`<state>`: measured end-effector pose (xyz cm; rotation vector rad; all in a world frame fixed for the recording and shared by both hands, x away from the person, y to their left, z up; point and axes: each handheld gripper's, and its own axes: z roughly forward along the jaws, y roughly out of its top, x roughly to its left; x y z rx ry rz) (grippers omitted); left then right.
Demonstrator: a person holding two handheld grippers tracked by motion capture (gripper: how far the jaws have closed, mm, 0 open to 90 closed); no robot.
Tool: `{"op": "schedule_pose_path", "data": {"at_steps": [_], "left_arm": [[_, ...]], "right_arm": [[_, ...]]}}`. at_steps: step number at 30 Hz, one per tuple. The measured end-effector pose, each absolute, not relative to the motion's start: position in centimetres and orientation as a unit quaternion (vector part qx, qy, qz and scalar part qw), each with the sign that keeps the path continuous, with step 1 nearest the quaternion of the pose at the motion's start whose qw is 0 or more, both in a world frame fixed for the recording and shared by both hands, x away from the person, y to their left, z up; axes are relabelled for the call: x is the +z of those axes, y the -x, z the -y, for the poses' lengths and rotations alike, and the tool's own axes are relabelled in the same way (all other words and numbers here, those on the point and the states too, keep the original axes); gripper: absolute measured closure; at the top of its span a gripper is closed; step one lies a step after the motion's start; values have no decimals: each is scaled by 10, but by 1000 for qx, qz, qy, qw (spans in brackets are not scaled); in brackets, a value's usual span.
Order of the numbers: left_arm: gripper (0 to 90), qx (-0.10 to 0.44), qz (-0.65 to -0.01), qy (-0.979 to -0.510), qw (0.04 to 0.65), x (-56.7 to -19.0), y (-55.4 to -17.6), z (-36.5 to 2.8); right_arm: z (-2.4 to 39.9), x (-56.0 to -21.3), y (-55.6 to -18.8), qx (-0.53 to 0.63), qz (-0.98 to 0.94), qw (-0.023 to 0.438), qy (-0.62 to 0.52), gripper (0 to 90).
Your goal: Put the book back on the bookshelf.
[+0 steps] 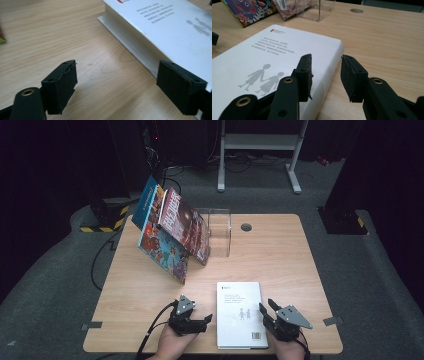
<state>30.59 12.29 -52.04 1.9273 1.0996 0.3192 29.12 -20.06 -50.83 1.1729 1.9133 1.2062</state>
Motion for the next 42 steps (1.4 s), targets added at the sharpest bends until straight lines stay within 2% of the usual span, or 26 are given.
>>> {"op": "schedule_pose_path", "data": {"at_steps": [8, 19, 32, 42], "left_arm": [[166, 112, -438, -757, 471, -518, -307, -116], [146, 78, -414, -767, 484, -514, -317, -94], [149, 48, -414, -765, 492, -520, -318, -78], [149, 47, -407, -770, 488, -522, -316, -74]], "right_arm": [[204, -510, -293, 447, -723, 280, -447, 567], [204, -492, -290, 438, -740, 254, -443, 483], [197, -510, -280, 432, -750, 222, -449, 262], [191, -514, -283, 452, -744, 190, -454, 255]]}}
